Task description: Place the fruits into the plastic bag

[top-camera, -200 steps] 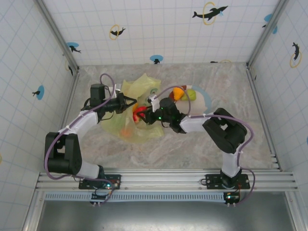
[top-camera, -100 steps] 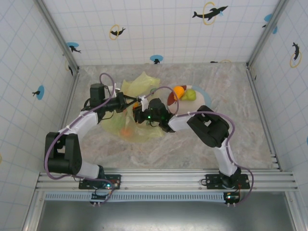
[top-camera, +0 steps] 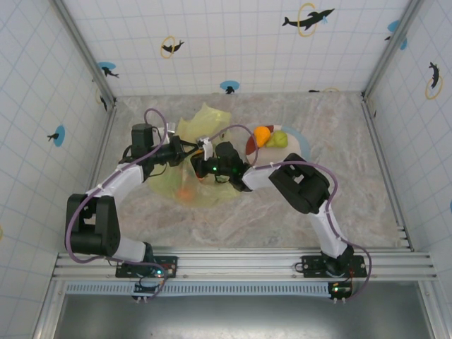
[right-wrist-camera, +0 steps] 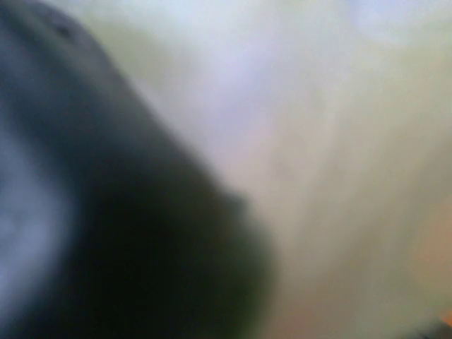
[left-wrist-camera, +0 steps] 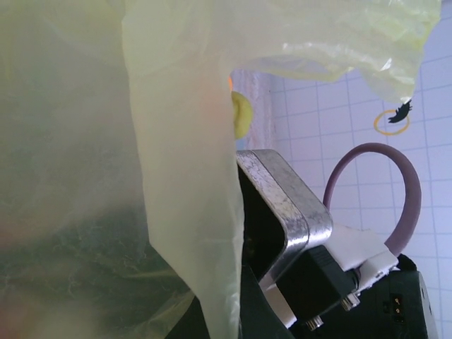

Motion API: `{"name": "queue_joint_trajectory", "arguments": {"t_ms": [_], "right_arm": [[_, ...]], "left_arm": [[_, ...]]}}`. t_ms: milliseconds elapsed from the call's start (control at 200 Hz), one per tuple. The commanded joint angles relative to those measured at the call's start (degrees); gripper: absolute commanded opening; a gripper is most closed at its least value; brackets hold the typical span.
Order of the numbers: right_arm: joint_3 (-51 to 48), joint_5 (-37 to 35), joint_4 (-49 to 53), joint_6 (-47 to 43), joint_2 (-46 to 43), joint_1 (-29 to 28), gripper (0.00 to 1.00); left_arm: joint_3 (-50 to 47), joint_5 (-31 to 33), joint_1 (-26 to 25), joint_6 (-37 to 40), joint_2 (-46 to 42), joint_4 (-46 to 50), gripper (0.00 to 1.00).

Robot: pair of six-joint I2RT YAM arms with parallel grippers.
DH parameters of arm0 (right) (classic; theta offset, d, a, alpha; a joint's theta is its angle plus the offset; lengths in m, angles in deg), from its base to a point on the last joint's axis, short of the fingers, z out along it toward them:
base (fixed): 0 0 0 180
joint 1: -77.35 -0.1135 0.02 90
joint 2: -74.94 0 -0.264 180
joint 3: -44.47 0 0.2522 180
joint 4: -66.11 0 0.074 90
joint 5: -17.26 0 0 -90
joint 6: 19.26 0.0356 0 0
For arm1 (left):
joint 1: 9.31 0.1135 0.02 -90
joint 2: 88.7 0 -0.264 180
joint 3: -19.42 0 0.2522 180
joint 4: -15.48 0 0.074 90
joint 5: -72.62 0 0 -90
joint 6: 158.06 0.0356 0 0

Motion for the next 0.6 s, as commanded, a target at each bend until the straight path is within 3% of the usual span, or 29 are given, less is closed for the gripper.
{"name": "queue_joint_trajectory", "arguments": {"t_ms": [0, 190, 595], "right_arm": [[-0.8, 1.7, 1.2, -1.3, -1.8, 0.1, 0.78], [-2.4, 1.2, 1.9, -2.3, -4.0, 0.7, 0.82], [-9.8, 0.5, 1.2, -3.4, -10.9, 3.6, 0.77]], "left_arm": [[-0.3, -2.7, -0.5, 0.1, -1.0, -2.3, 0.0], [-0.4, -2.6, -0.5, 0.5, -0.9, -1.8, 0.0], [-0.7, -2.3, 0.0, 1.2, -0.8, -0.8, 0.0]]}}
